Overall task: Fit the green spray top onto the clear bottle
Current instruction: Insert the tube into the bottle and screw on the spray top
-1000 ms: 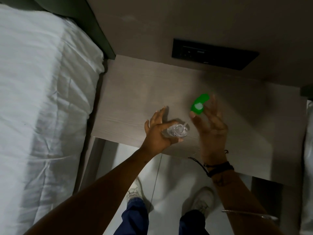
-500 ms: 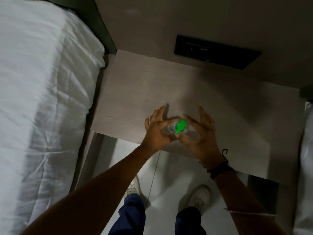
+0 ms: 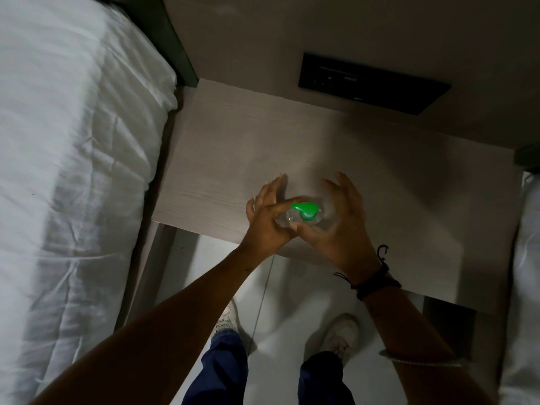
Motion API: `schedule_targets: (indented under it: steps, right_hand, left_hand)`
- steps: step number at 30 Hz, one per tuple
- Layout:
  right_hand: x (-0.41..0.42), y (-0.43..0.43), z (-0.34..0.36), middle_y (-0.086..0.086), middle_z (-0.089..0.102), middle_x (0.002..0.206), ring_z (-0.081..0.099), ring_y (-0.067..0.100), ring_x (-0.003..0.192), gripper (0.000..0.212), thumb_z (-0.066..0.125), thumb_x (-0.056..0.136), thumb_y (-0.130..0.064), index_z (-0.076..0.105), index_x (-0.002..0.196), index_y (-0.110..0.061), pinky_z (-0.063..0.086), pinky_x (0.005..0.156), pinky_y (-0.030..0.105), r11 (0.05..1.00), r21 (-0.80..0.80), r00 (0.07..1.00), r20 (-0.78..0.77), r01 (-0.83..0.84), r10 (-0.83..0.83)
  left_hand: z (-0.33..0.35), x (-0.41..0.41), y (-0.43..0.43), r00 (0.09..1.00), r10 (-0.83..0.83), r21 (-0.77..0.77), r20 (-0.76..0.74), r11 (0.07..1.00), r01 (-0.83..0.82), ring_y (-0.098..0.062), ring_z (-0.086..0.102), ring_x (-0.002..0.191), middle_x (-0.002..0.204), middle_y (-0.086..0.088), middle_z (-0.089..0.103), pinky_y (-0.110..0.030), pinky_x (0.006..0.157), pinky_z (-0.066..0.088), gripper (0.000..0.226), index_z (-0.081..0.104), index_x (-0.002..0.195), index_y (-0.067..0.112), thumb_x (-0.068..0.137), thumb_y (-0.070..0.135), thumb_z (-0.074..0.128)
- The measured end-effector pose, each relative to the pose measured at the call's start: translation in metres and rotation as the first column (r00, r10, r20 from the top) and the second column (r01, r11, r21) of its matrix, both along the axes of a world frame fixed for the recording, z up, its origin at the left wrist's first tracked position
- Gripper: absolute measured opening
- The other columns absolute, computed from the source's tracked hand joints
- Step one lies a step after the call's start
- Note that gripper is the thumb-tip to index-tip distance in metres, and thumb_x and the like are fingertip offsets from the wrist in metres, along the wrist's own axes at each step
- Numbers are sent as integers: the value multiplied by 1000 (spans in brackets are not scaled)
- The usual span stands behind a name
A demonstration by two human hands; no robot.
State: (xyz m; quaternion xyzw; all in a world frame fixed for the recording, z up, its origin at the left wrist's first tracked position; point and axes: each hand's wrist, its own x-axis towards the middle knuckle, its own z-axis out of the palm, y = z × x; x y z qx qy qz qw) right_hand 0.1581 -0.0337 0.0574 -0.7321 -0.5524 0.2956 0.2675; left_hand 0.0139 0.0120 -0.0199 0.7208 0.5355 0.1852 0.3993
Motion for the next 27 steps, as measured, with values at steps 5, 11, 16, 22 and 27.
schedule_targets:
  steps: [5, 11, 16, 22, 27]
  right_hand:
    - [-1, -1, -2, 13, 56, 134, 45, 34, 127, 33, 83, 69, -22, 71, 98, -12, 40, 101, 59, 996, 88, 997, 63, 29, -34]
    - [-8, 1, -2, 17, 45, 141, 40, 33, 131, 58, 83, 68, -27, 58, 117, -10, 39, 107, 45, 998, 44, 999, -3, 37, -37]
    - [-9, 3, -7, 12, 65, 113, 56, 27, 110, 51, 82, 67, -39, 64, 100, -5, 49, 93, 48, 991, 43, 985, 114, 125, -129]
    - [-11, 0, -15, 11, 57, 125, 51, 24, 118, 56, 83, 68, -21, 58, 117, -9, 49, 98, 46, 994, 60, 994, -67, 93, -89]
    - [-11, 3, -18, 5, 60, 110, 56, 22, 105, 59, 83, 58, -46, 59, 102, -13, 53, 88, 41, 973, 82, 975, 22, 217, -219]
  left_hand:
    - [4, 1, -2, 999, -18, -22, 28, 1000, 19, -28, 12, 144, 156, -7, 25, -56, 112, 4, 54, 62, 112, 38, 62, 39, 82]
    - [6, 0, -3, 997, 0, -30, 80, 1000, 2, -25, 10, 144, 156, -8, 22, -58, 112, 3, 58, 52, 111, 49, 65, 29, 81]
    - [5, 2, -1, 1000, -13, -24, 20, 1000, 14, -26, 12, 145, 156, -6, 24, -55, 112, 4, 56, 51, 111, 52, 65, 38, 81]
    - [5, 0, 0, 999, -40, -38, 19, 998, 41, -26, 10, 144, 157, -6, 22, -49, 111, 1, 56, 58, 119, 40, 68, 36, 80]
    - [8, 2, 9, 990, -107, -43, -94, 994, 103, -26, 8, 145, 157, -5, 20, -48, 112, 2, 58, 60, 121, 33, 67, 38, 81]
